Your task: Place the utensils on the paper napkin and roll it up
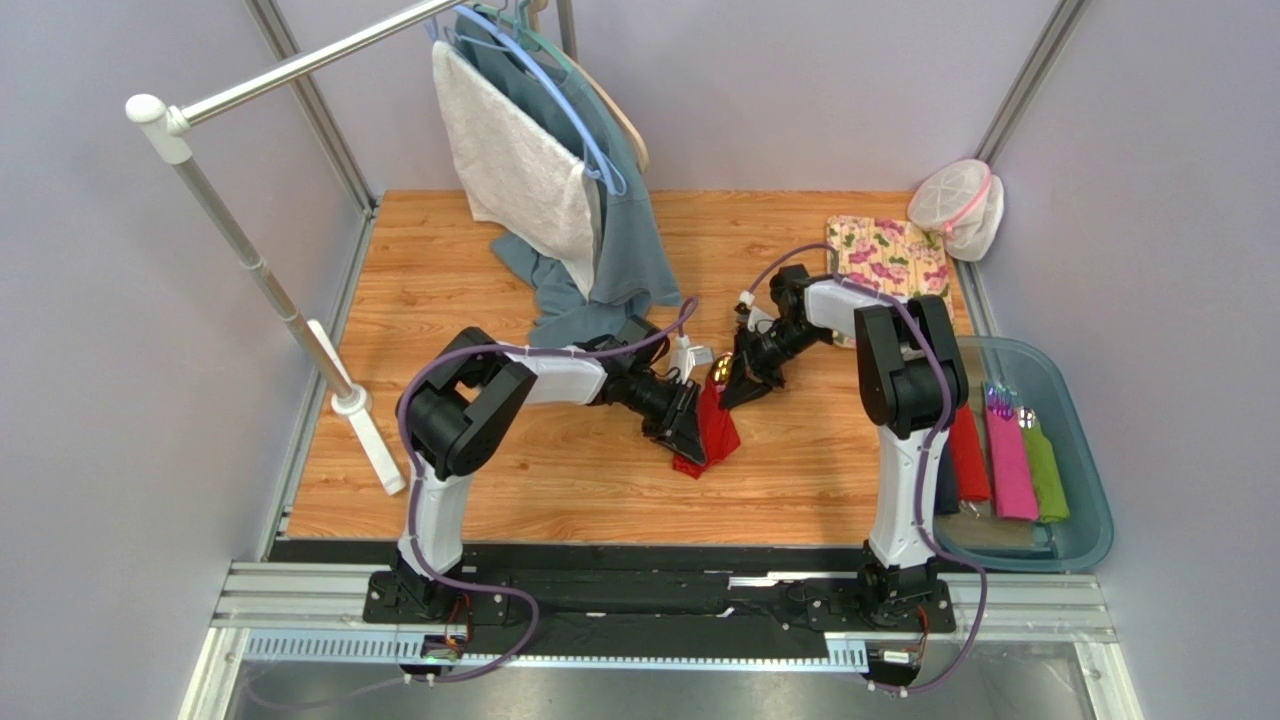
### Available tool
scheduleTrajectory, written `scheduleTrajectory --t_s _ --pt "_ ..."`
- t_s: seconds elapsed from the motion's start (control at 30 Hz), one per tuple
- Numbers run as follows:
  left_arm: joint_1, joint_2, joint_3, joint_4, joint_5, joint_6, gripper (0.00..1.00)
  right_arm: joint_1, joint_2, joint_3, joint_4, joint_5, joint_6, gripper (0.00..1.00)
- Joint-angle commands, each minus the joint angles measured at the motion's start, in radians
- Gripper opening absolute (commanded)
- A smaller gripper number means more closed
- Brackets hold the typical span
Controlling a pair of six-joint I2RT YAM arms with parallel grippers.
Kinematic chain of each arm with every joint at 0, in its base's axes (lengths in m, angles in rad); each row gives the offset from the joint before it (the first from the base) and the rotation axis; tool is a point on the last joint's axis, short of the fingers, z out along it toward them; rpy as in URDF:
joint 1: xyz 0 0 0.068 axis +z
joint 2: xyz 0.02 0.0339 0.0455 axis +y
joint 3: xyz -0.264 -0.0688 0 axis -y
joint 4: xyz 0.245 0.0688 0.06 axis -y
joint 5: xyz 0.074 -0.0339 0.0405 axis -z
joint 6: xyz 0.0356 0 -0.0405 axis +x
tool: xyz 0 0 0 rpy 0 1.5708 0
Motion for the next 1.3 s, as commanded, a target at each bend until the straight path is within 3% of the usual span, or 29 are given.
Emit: scheduleTrajectory --t_s 0.0,0.17,0.27,0.3,0.37,0.77,0.93,1.27 --pt "0.003 0.046 0.027 -0.045 -0.022 0.04 0.24 0.001 0.066 0.016 0.106 0.146 -0.034 0.0" --pt "0.026 0.086 0.04 -0.061 -0.039 0.028 0.15 -0.002 0.06 0.023 0.089 0.1 -0.037 0.0" --pt "0.029 0.094 0.04 -0.062 -0.046 0.028 0.12 -0.022 0.02 0.028 0.08 0.036 -0.018 0.13" --pt "0.029 0.094 0.041 -0.062 -0.047 0.028 0.12 -0.027 0.007 0.034 0.074 0.017 -0.013 0.21" --pt "0.031 0.093 0.043 -0.062 -0.05 0.028 0.11 -0.038 -0.032 0.057 0.051 0.007 -0.007 0.26" --pt "0.031 0.102 0.064 -0.071 -0.066 0.021 0.11 -0.007 -0.164 0.027 0.011 -0.085 0.039 0.22" --pt "0.031 0.103 0.064 -0.068 -0.063 0.02 0.11 0.021 -0.129 -0.052 0.038 -0.115 0.038 0.18" --pt "0.031 0.099 0.056 -0.045 -0.04 0.018 0.11 -0.009 -0.044 -0.168 0.09 -0.01 -0.053 0.11"
